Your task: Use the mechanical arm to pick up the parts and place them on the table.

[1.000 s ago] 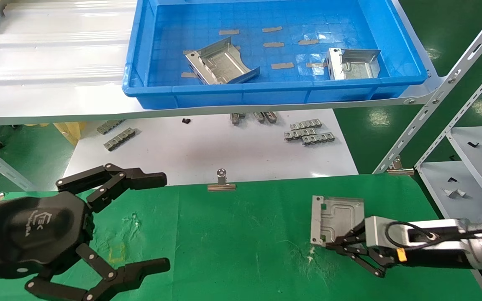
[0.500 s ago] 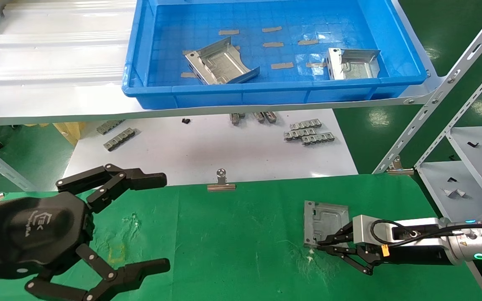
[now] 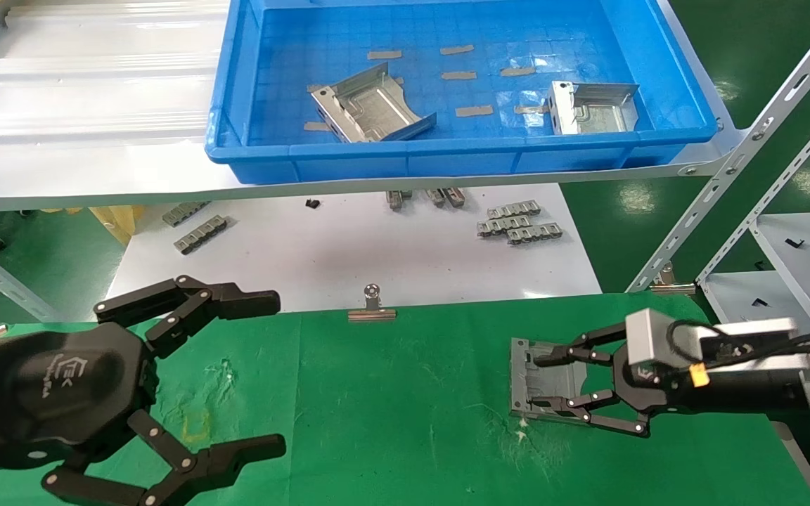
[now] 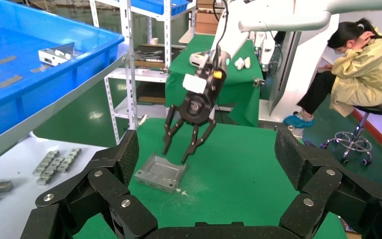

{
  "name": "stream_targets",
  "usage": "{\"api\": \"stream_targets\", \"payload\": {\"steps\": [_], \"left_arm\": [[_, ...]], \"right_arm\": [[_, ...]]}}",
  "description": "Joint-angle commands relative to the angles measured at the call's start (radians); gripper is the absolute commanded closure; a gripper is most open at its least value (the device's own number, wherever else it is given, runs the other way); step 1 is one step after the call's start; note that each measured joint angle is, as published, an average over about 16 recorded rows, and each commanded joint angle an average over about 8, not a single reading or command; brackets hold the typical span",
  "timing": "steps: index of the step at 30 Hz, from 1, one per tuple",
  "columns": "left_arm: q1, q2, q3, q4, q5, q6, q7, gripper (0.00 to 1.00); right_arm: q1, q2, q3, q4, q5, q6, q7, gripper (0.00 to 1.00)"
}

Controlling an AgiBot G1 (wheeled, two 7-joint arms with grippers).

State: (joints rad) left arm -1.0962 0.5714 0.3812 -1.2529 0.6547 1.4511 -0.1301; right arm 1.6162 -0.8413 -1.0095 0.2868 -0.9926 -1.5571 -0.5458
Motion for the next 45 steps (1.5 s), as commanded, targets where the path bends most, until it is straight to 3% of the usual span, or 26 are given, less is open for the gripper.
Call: {"api": "stream_targets", "payload": {"steps": [1, 8, 19, 45], "left_arm": [[0.000, 0.000, 0.000, 0.000, 0.000, 0.000, 0.000, 0.00], [0.000, 0.000, 0.000, 0.000, 0.000, 0.000, 0.000, 0.00], [0.000, 0.000, 0.000, 0.000, 0.000, 0.000, 0.000, 0.00], [0.000, 0.000, 0.000, 0.000, 0.000, 0.000, 0.000, 0.00]], "right_arm": [[0.017, 0.008, 0.005, 0.000, 0.014, -0.027, 0.026, 0.00], [0.014, 0.011, 0.022, 0.008, 0.050, -0.059, 0.068, 0.00], [0.000, 0.016, 0.033, 0.030, 0.050, -0.042, 0.081, 0.00], [-0.231, 0.108, 0.330, 0.443, 0.140, 0.001, 0.358, 0.00]]}}
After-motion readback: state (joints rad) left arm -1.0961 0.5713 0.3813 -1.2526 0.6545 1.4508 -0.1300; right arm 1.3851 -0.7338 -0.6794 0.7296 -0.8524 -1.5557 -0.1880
